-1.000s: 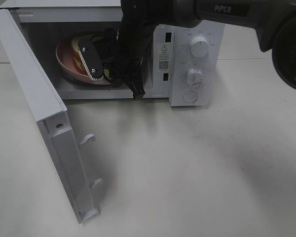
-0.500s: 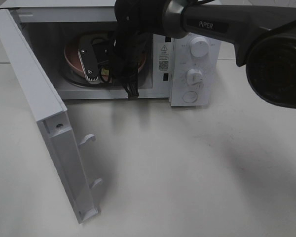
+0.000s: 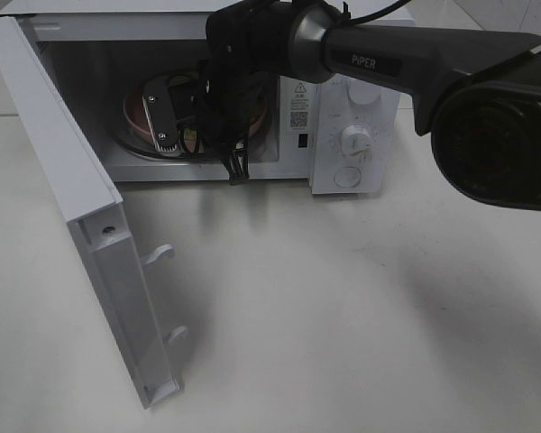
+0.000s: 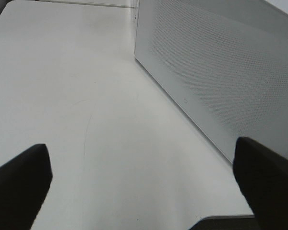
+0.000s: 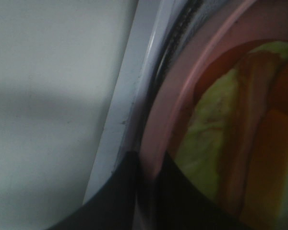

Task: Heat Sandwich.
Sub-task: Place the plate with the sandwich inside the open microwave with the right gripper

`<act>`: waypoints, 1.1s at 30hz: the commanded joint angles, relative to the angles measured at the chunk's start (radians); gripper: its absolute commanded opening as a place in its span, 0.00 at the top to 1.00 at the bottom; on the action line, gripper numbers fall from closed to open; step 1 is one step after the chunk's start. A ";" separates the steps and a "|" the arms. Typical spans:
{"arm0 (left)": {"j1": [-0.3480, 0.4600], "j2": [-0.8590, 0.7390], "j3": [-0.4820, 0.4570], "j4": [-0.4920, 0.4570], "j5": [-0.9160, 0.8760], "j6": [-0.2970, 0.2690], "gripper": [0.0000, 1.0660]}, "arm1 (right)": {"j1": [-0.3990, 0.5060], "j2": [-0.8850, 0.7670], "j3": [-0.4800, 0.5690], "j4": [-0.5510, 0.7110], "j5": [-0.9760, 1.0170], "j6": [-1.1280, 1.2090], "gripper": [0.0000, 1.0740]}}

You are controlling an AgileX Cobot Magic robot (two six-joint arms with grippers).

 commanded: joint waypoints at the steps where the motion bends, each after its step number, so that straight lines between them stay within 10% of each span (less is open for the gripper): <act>1: 0.003 -0.018 0.002 -0.006 -0.013 -0.001 0.08 | 0.004 -0.006 -0.008 0.004 -0.011 0.012 0.75; 14: 0.003 -0.018 0.002 -0.006 -0.013 -0.001 0.08 | 0.004 -0.019 -0.006 0.011 -0.020 0.133 0.27; 33: 0.003 -0.018 0.002 -0.006 -0.013 -0.001 0.08 | 0.004 -0.147 0.238 0.007 -0.234 0.191 0.29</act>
